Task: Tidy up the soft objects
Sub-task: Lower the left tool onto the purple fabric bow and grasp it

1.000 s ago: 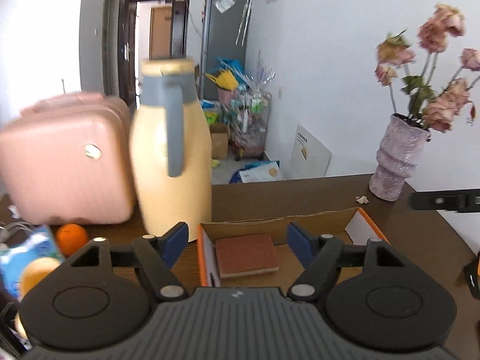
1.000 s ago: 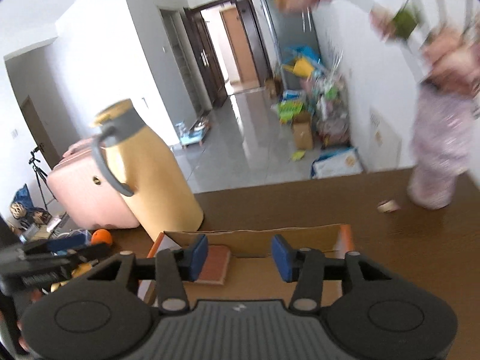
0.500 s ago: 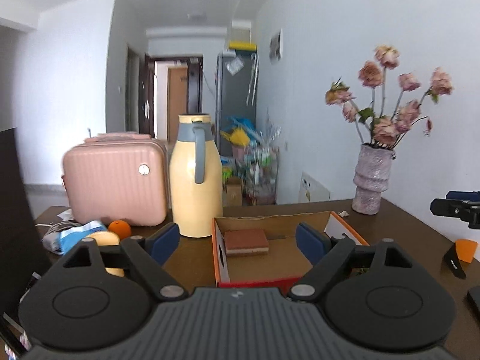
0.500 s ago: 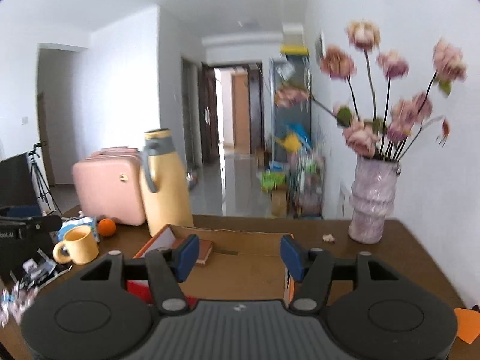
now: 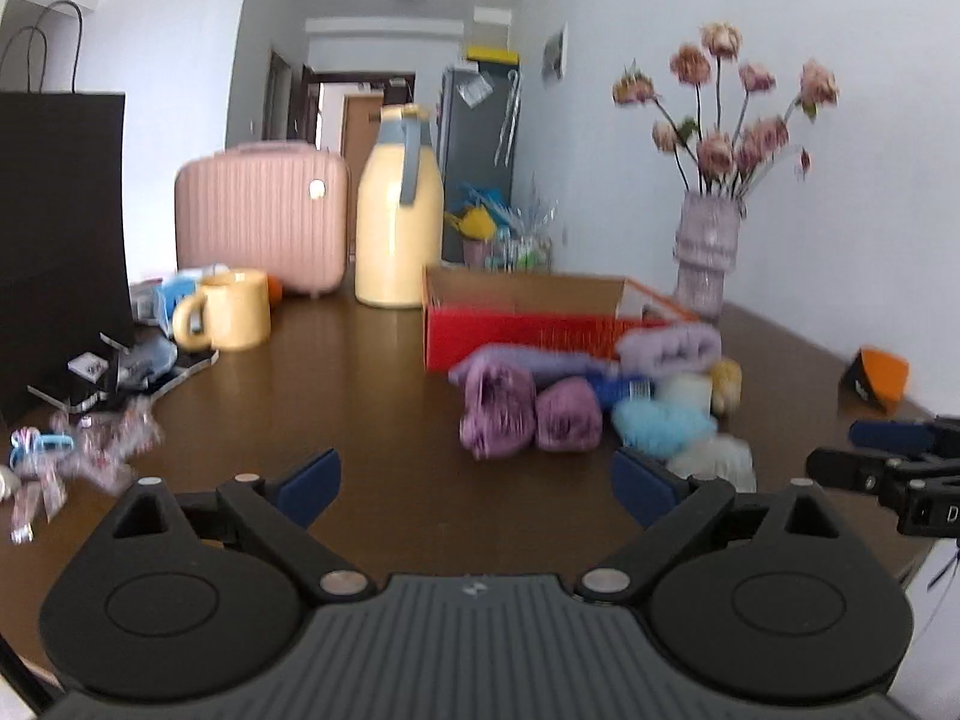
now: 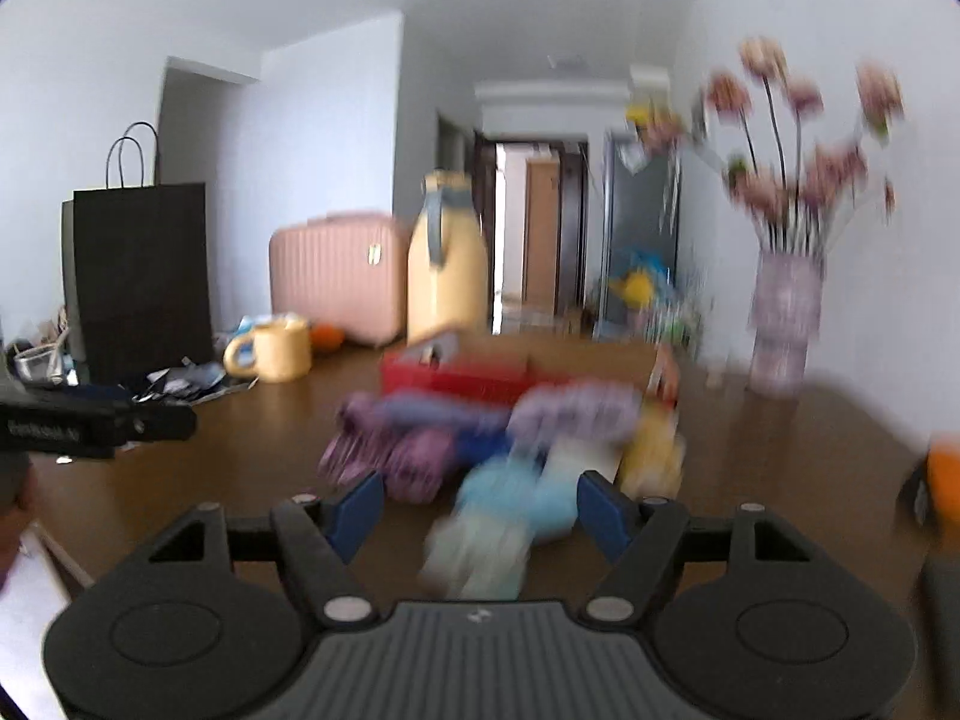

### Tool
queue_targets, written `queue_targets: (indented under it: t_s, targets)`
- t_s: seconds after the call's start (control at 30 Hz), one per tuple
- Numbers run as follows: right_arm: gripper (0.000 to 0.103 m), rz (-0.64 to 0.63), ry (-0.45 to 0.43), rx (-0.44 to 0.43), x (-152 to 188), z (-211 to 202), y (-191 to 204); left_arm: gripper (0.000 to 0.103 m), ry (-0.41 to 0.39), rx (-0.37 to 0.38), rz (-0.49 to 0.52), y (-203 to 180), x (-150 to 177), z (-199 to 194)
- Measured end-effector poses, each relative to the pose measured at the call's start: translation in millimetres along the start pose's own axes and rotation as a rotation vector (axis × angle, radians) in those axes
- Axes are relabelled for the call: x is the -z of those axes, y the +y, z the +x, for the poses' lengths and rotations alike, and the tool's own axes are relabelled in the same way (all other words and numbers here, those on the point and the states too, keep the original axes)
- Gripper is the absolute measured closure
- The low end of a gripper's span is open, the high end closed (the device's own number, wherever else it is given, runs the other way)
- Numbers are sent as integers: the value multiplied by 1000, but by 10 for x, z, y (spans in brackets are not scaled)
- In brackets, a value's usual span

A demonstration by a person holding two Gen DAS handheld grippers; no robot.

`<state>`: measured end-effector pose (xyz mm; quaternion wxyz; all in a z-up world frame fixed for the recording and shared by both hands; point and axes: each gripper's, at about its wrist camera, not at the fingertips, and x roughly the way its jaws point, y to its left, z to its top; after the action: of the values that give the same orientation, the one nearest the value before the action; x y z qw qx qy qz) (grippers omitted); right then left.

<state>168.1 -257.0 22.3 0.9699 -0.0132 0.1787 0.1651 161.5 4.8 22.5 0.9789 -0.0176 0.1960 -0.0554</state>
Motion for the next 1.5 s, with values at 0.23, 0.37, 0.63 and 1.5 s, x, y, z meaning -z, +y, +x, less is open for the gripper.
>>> queue_targets:
  t_s: [0.23, 0.37, 0.63, 1.5]
  targets:
    - [35, 34, 36, -34, 58, 143, 76, 6, -33, -5, -24, 20, -115, 269]
    - [41, 96, 57, -56, -72, 442, 48, 28, -60, 19, -42, 31, -291, 637]
    - [51, 180, 135, -13, -351, 1526, 100, 52, 55, 118, -174, 285, -498, 1632]
    - [87, 90, 159, -61, -209, 1231, 429, 90, 211, 283, -217, 307, -132, 965]
